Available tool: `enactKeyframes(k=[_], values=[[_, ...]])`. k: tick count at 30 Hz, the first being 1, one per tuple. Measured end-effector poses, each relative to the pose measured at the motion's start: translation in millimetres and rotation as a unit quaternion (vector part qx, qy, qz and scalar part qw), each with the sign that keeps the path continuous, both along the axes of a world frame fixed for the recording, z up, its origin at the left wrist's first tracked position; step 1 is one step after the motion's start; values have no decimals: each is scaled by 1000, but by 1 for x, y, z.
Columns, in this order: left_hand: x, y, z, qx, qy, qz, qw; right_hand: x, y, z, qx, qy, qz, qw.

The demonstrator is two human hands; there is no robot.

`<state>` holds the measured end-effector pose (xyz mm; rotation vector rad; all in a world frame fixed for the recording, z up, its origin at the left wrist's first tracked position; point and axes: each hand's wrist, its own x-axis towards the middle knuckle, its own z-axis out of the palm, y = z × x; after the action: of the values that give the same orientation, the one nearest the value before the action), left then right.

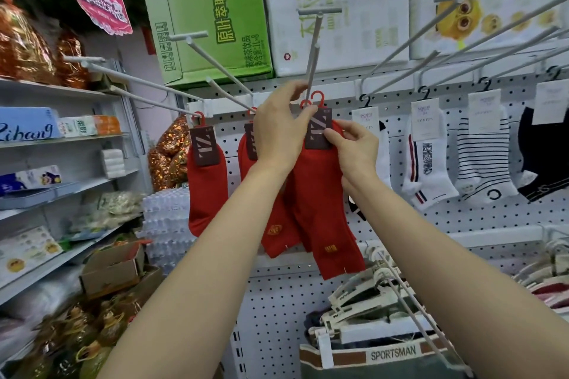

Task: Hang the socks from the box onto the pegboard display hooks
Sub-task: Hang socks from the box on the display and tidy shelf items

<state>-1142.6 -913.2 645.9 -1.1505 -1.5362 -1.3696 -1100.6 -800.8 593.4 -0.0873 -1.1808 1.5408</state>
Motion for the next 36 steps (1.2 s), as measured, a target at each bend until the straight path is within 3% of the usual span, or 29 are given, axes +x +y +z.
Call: enactKeyframes(k=[16, 20, 29, 36], values=[[-11, -1, 2, -36, 15, -54, 998, -21, 13, 2, 62, -96, -72, 991], [-11, -2, 1, -51, 11, -40, 998, -12, 9, -1, 119, -128, -125, 977], [8, -29, -38, -132, 76, 138, 979, 39, 0, -29, 349, -159, -284, 879], [28, -60, -97, -144, 150, 149, 967, 101, -23, -74, 471, -176, -369, 782]])
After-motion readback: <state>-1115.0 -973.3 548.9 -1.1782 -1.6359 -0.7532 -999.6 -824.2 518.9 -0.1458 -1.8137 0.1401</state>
